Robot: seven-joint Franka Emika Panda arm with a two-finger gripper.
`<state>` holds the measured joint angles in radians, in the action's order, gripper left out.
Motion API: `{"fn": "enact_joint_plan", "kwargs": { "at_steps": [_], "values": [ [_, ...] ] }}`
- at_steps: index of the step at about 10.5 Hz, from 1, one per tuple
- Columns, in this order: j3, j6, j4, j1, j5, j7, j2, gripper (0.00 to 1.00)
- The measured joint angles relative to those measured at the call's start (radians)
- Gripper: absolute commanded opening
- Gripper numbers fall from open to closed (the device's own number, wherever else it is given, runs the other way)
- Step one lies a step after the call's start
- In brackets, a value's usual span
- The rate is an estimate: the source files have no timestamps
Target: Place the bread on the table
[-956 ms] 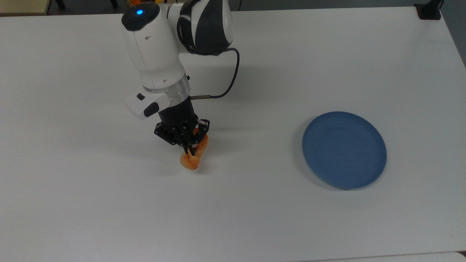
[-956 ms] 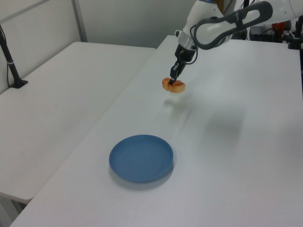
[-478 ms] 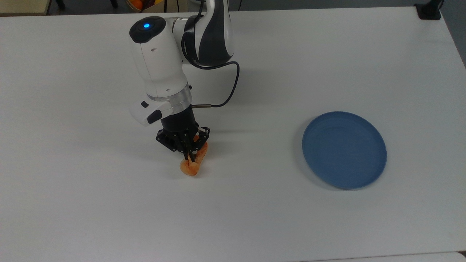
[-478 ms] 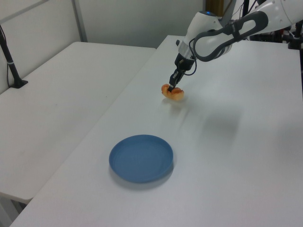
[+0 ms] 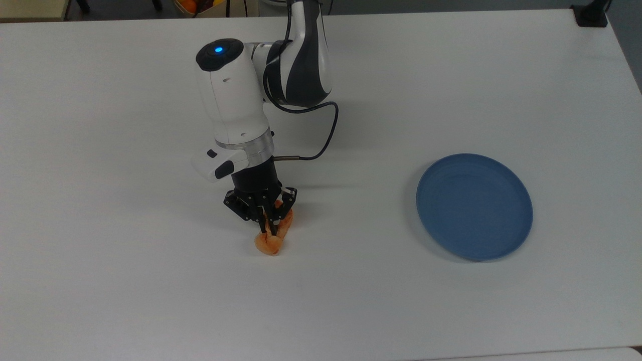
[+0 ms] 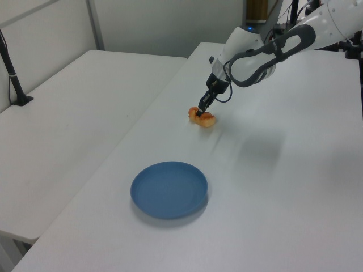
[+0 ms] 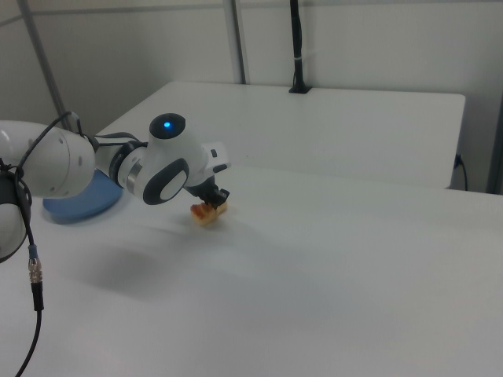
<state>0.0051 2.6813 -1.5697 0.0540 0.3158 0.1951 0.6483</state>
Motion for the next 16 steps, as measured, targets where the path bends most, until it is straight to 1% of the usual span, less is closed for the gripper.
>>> {"fn": "enact_joint_plan", "kwargs": {
  "at_steps": [1, 2, 10, 11, 12, 13, 14, 16],
  "values": [
    [0.000, 0.000, 0.000, 0.000, 0.000, 0.003, 0.000, 0.78],
    [0.000, 0.000, 0.000, 0.000, 0.000, 0.012, 0.000, 1.00],
    [0.000, 0.000, 0.000, 0.003, 0.001, 0.077, 0.000, 1.00],
    [0.000, -0.004, 0.001, 0.003, 0.010, 0.077, 0.000, 1.00],
    [0.000, -0.018, 0.004, 0.004, 0.048, 0.076, -0.006, 1.00],
    [0.000, -0.040, 0.011, 0.006, 0.079, 0.070, -0.021, 1.00],
    [0.000, -0.078, 0.017, 0.008, 0.092, 0.037, -0.052, 1.00],
    [0.000, -0.198, 0.014, 0.008, 0.087, -0.088, -0.149, 1.00]
  ]
}}
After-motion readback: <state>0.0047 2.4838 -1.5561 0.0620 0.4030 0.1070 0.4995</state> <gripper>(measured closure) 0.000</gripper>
